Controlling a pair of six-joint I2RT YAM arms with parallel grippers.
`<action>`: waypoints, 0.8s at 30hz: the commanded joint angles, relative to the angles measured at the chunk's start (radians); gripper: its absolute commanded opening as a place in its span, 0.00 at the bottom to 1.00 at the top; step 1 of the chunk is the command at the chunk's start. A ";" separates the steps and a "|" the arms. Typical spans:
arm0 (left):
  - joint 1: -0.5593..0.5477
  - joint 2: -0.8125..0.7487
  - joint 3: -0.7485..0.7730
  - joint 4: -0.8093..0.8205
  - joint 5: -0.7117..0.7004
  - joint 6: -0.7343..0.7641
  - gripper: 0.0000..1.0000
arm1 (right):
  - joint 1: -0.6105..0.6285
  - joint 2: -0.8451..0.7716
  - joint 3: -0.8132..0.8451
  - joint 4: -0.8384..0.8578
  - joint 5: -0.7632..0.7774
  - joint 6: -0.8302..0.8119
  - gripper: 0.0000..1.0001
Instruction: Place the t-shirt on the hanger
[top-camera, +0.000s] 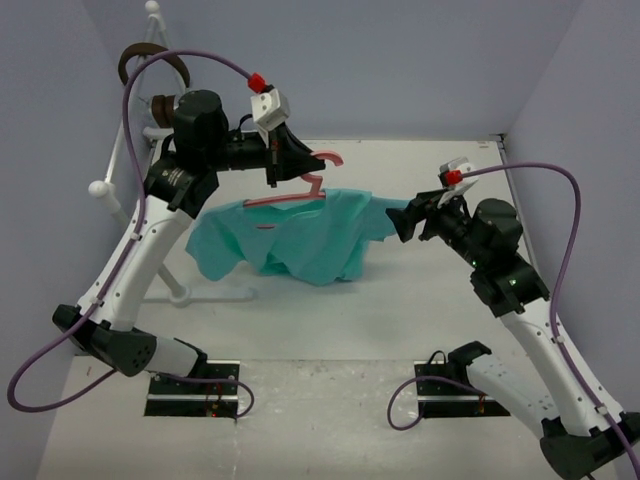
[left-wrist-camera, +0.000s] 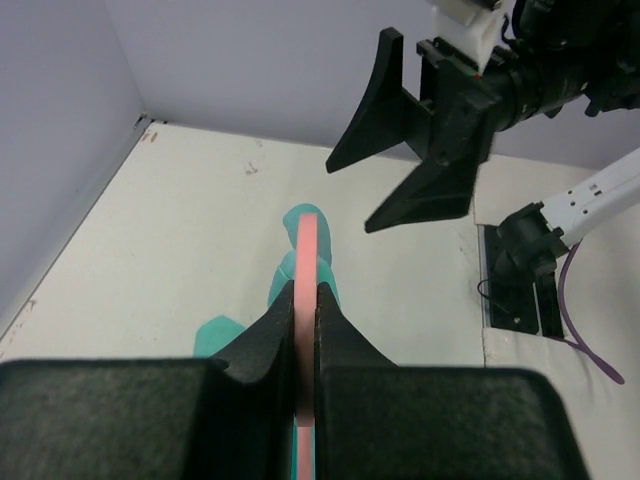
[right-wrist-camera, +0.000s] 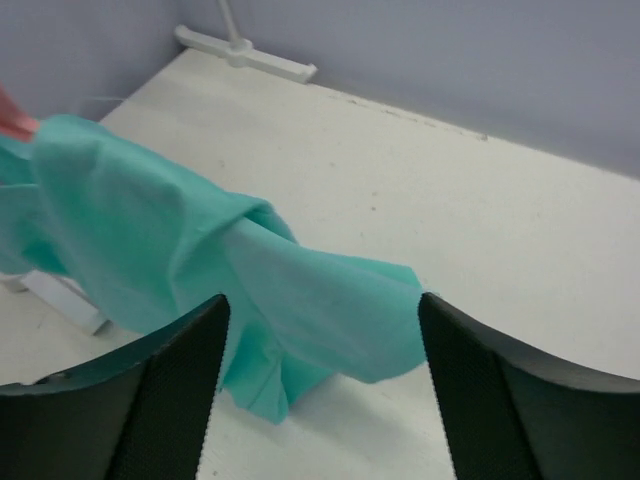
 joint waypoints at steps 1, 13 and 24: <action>0.008 -0.076 -0.004 0.119 -0.004 -0.062 0.00 | -0.009 0.015 -0.040 -0.101 0.122 -0.002 0.62; 0.011 -0.110 0.010 0.110 -0.010 -0.076 0.00 | -0.019 -0.013 -0.089 -0.047 0.101 0.017 0.00; 0.012 -0.104 0.012 0.132 0.003 -0.101 0.00 | -0.086 -0.065 -0.129 0.017 -0.030 0.039 0.39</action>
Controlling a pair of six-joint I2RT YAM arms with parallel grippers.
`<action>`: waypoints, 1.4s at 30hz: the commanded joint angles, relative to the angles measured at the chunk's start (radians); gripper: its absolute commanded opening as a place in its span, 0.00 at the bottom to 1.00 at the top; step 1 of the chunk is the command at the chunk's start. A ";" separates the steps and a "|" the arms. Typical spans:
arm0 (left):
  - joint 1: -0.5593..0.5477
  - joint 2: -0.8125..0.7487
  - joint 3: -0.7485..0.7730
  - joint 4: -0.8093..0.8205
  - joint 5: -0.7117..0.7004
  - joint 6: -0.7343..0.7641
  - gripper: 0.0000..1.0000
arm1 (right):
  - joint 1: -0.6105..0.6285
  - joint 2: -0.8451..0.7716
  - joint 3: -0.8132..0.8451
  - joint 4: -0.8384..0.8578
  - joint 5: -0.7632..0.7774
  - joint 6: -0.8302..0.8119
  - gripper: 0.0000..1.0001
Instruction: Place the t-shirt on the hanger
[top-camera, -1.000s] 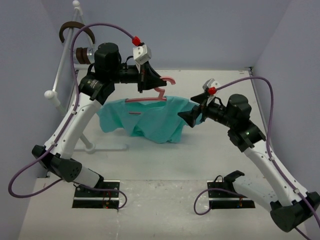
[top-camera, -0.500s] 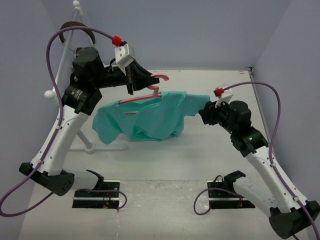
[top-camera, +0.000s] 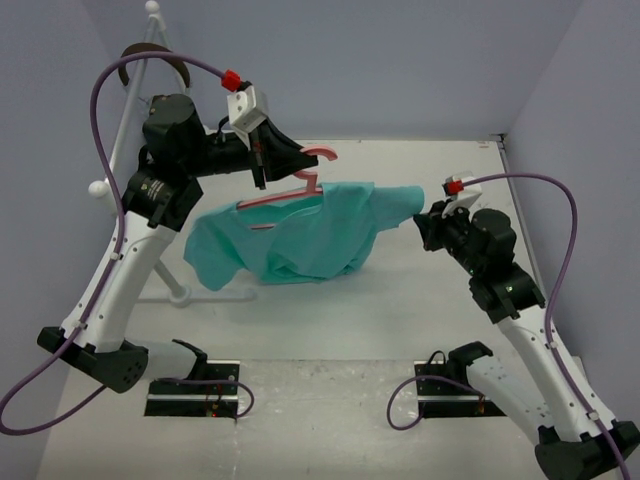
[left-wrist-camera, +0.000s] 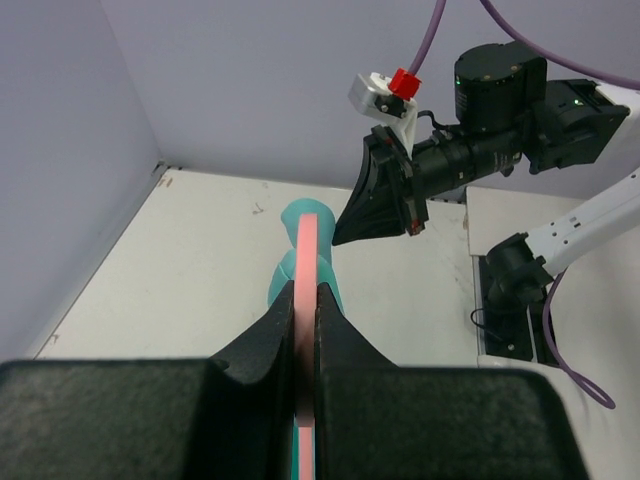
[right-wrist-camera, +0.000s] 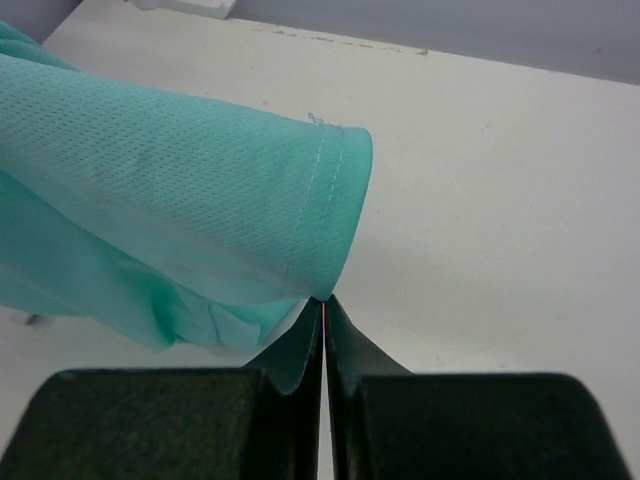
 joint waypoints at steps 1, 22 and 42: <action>0.008 -0.014 0.020 0.071 0.012 -0.035 0.00 | -0.023 -0.004 -0.023 0.075 -0.132 0.018 0.35; 0.024 -0.004 0.029 0.106 -0.101 -0.087 0.00 | -0.152 0.051 -0.049 0.123 -0.063 0.099 0.00; 0.066 0.014 0.048 0.102 0.034 -0.106 0.00 | -0.469 0.191 -0.044 0.245 -0.413 0.223 0.19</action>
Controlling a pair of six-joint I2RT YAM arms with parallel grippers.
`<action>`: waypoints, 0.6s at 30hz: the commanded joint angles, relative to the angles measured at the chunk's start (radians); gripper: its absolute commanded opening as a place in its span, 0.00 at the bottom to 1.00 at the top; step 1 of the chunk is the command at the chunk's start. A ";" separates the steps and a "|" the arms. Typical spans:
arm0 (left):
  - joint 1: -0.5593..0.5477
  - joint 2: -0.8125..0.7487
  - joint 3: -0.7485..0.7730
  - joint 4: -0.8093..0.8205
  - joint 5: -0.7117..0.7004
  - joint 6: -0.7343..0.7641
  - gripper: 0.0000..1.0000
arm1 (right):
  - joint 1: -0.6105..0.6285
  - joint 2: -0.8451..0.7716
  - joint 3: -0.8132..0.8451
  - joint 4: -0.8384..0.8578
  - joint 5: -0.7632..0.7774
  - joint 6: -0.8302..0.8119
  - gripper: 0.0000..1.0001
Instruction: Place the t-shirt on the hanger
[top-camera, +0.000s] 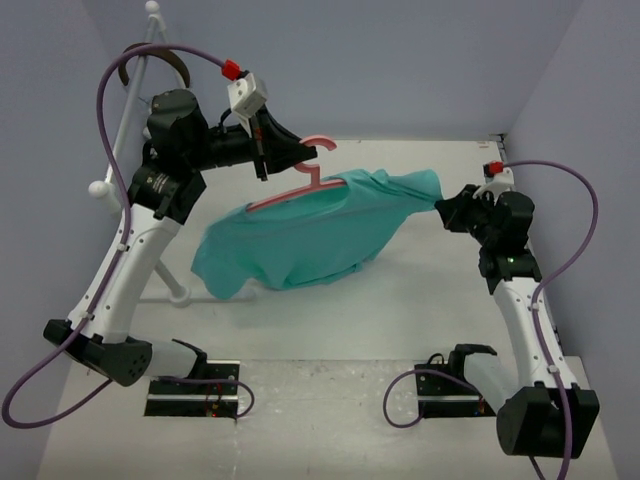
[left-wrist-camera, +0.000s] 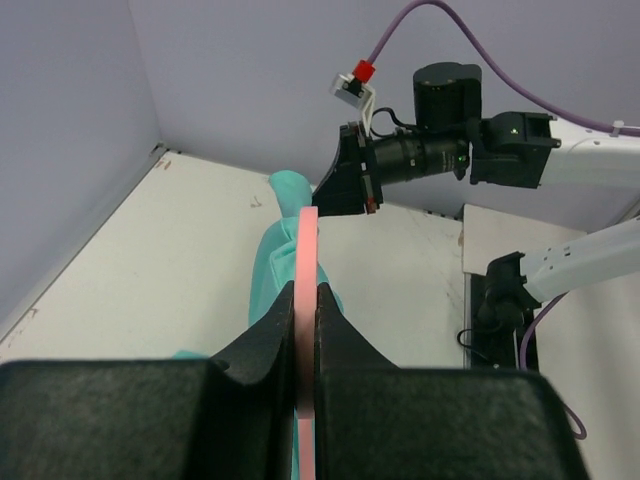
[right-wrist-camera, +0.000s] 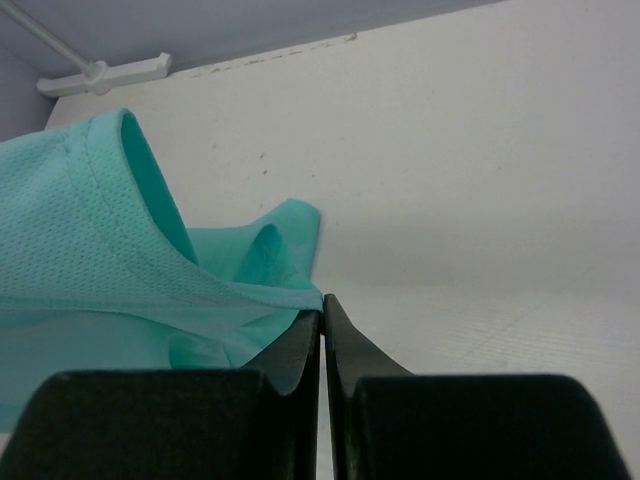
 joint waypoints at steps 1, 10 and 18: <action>0.030 -0.016 0.043 0.063 0.061 0.010 0.00 | -0.056 -0.009 0.014 0.079 -0.218 0.036 0.33; 0.030 0.013 -0.006 0.125 0.132 -0.034 0.00 | -0.056 -0.073 0.094 0.041 -0.430 -0.001 0.70; 0.031 0.009 -0.014 0.140 0.119 -0.043 0.00 | -0.055 -0.090 0.087 -0.020 -0.327 0.011 0.64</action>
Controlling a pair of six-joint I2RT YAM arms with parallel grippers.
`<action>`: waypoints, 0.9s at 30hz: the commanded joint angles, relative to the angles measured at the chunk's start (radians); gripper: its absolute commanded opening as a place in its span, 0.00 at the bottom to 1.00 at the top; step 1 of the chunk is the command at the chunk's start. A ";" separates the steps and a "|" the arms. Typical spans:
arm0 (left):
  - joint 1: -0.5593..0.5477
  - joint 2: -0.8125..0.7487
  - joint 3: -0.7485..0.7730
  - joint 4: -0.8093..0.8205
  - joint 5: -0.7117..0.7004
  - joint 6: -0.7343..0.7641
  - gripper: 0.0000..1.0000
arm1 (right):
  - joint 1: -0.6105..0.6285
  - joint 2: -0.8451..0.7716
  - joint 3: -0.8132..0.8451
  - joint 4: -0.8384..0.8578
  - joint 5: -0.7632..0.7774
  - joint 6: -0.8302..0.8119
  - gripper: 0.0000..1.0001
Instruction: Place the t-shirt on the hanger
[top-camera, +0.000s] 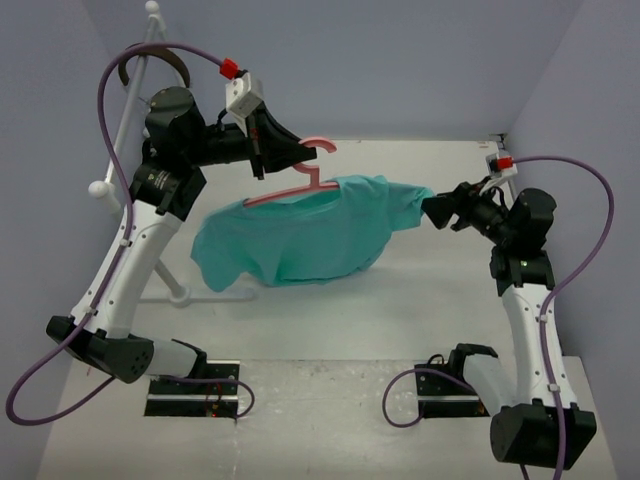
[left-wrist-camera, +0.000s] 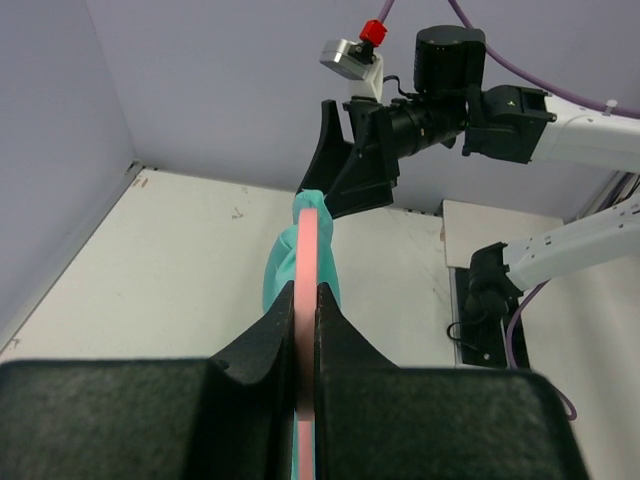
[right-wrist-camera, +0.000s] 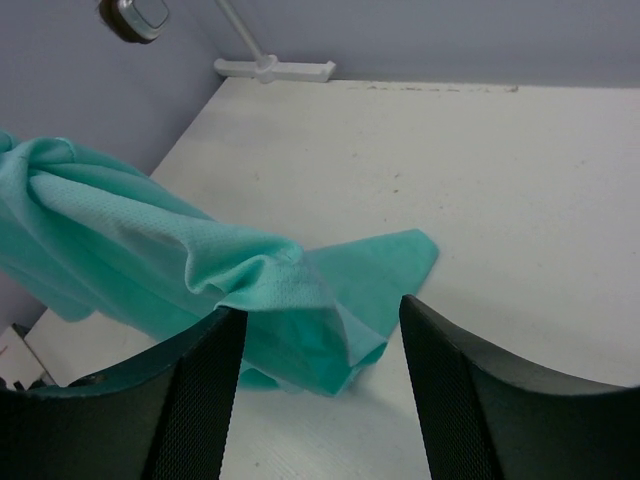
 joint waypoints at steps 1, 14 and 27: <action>0.008 -0.008 -0.004 0.068 0.010 -0.022 0.00 | -0.001 -0.055 -0.015 -0.031 0.097 0.016 0.63; 0.007 -0.014 -0.009 0.069 0.019 -0.023 0.00 | -0.002 -0.222 -0.070 0.008 0.171 0.111 0.58; 0.007 -0.016 -0.024 0.126 0.038 -0.064 0.00 | -0.002 -0.133 -0.064 0.022 0.014 0.136 0.40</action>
